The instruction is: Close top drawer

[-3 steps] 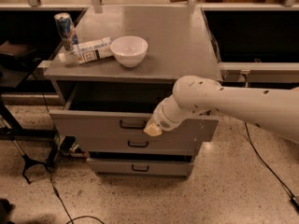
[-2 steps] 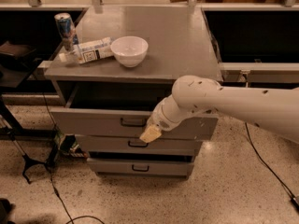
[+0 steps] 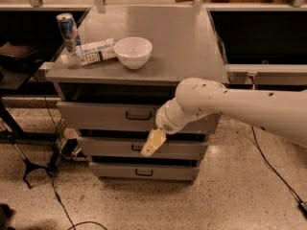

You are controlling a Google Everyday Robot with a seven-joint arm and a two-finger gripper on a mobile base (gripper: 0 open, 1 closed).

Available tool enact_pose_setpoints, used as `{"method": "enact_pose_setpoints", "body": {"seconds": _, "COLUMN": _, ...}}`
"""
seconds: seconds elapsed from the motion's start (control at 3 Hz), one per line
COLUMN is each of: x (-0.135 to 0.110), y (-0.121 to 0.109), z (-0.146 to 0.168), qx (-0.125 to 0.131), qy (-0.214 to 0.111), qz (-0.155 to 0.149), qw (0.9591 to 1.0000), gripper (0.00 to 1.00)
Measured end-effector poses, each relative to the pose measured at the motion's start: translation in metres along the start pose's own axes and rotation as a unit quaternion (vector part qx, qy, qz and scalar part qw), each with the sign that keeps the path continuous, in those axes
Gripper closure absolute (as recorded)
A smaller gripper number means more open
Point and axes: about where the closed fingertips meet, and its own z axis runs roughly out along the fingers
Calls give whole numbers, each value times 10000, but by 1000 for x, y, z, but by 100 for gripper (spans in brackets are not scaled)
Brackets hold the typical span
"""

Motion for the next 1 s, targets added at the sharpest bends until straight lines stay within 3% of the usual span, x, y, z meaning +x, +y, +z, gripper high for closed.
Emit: {"method": "enact_pose_setpoints", "body": {"seconds": 1.0, "x": -10, "y": -17, "z": 5, "qx": 131, "qy": 117, "qz": 208, "qw": 9996, "gripper": 0}}
